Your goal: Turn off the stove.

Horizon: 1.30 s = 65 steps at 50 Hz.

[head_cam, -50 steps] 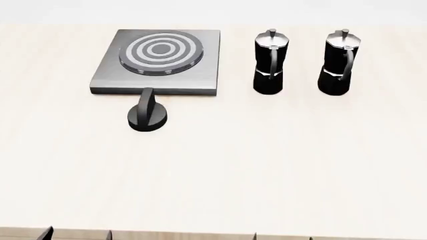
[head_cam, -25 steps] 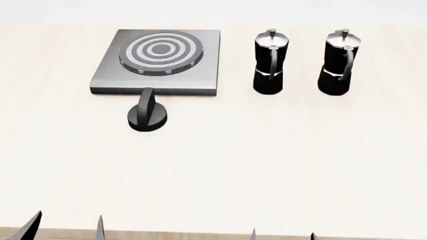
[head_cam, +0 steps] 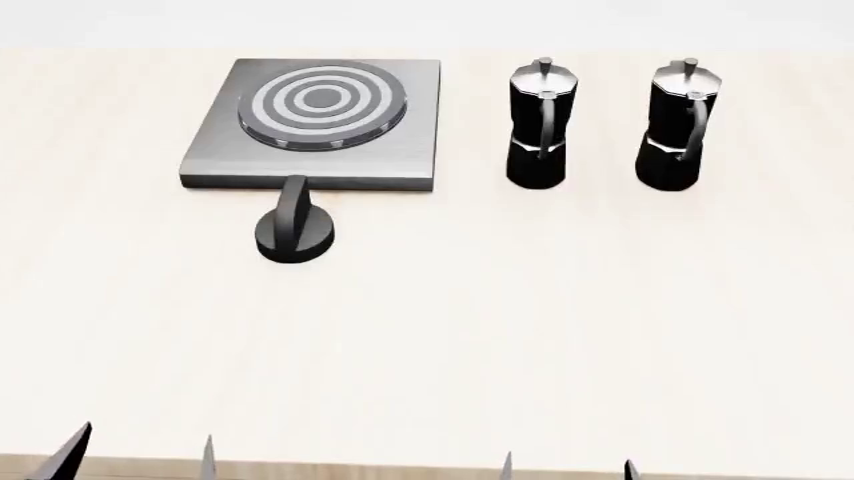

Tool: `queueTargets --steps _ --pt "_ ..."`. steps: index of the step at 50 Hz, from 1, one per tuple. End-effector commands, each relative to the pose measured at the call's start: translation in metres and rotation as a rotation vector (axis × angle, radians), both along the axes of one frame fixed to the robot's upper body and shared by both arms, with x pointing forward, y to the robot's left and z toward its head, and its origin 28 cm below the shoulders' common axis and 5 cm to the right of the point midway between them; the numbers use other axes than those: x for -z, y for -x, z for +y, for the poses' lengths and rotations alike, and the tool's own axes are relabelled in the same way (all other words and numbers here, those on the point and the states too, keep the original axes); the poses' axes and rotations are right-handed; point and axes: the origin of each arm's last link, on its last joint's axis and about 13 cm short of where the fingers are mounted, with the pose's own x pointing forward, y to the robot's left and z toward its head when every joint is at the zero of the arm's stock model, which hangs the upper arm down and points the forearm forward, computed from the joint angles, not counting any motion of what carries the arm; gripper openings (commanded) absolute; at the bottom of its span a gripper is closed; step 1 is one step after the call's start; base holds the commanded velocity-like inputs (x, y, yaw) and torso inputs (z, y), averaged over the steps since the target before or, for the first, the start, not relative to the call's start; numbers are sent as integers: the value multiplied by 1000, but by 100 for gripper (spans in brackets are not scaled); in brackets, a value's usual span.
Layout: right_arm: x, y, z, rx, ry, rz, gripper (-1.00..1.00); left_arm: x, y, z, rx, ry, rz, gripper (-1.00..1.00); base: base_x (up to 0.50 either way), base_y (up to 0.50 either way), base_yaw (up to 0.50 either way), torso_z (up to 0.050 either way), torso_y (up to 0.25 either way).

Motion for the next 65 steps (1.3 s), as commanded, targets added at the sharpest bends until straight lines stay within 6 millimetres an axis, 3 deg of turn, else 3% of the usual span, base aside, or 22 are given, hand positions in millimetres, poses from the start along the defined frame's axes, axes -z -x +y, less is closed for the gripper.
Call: queueTargets --steps 1,7,18,31,65 --pt "3 0 0 -1 -6 15 100 7 2 -3 23 -16 13 100 0 0 0 0 0" --pt "4 -1 -2 17 -4 22 100 6 5 -4 63 -5 28 100 0 0 0 0 0" --pt "-21 8 2 20 14 -33 100 -44 32 -2 123 14 -152 100 0 0 0 0 0" --pt "-38 17 5 5 48 -93 100 -73 46 1 136 67 -231 100 0 0 0 0 0" --pt "-35 16 4 14 55 -116 100 -73 43 1 114 101 -244 100 132 0 0 0 0"
